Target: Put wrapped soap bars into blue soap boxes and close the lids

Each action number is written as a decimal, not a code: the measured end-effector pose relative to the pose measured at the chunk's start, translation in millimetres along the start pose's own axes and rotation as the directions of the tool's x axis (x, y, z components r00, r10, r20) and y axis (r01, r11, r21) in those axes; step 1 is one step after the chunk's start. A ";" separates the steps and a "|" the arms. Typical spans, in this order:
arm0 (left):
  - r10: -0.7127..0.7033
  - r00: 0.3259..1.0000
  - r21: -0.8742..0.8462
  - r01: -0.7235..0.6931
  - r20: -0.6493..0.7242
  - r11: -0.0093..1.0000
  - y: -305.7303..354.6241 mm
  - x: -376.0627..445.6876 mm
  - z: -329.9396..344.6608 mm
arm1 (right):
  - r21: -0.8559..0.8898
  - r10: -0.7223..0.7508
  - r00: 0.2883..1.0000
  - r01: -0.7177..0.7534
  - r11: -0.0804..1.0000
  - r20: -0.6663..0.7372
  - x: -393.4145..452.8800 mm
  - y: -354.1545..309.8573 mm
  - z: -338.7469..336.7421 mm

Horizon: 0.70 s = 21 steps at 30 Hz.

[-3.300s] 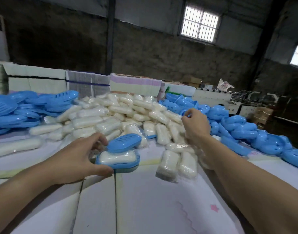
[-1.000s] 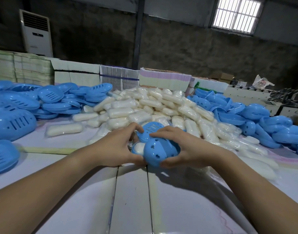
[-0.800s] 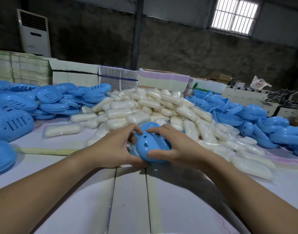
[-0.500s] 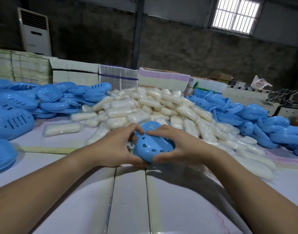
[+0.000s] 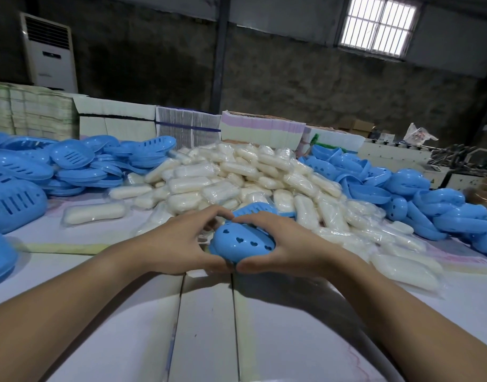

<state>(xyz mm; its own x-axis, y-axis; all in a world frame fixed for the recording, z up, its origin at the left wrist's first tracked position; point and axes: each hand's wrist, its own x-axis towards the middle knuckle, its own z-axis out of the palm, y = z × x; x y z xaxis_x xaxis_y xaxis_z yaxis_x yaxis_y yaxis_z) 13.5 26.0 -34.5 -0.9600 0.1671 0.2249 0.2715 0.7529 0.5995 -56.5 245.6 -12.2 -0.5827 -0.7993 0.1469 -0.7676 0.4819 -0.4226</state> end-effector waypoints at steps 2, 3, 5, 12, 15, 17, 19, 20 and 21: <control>-0.004 1.000 -0.024 0.004 -0.016 1.000 -0.7 -1.0 -0.4 | 0.018 -0.011 1.000 0.011 1.000 0.000 0.3 -1.5 1.9; -0.010 1.000 -0.033 0.009 -0.023 0.999 -0.5 -1.5 0.0 | 0.032 -0.013 1.000 0.013 0.999 -0.003 0.3 -2.7 2.3; -0.022 0.999 -0.047 0.020 -0.045 0.999 0.2 -1.4 2.0 | 0.064 -0.012 1.000 0.013 0.998 -0.019 0.4 -3.4 2.0; -0.029 0.997 0.051 0.033 -0.075 0.998 3.7 -0.8 8.9 | 0.005 0.076 0.997 -0.076 0.997 -0.006 2.5 6.5 -0.6; -0.034 0.999 0.023 0.035 -0.038 0.999 2.5 -2.1 4.8 | -0.041 0.098 0.995 -0.098 0.994 0.014 3.1 8.3 0.9; -0.030 0.999 0.008 0.031 -0.034 1.000 2.0 -2.5 3.4 | -0.056 0.089 0.996 -0.088 0.995 0.006 3.5 8.1 2.4; -0.026 0.998 0.012 0.027 -0.050 1.000 2.0 -1.9 3.9 | -0.092 0.058 0.998 -0.057 0.994 0.005 4.2 7.4 3.3; -0.027 0.998 0.011 0.027 -0.059 1.000 1.8 -1.5 4.4 | -0.113 0.038 0.999 -0.037 0.993 0.007 4.5 7.0 3.7; -0.027 0.997 0.008 0.027 -0.066 1.000 1.7 -1.2 4.8 | -0.125 0.022 1.000 -0.021 0.992 0.005 4.7 6.6 3.8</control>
<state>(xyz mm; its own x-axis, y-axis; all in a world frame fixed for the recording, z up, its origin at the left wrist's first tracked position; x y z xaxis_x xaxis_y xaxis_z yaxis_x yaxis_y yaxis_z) 14.8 30.0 -37.5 -0.9602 0.1044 0.2592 0.2447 0.7625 0.5990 -63.3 243.7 -17.8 -0.5979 -0.7905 0.1327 -0.7824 0.5396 -0.3109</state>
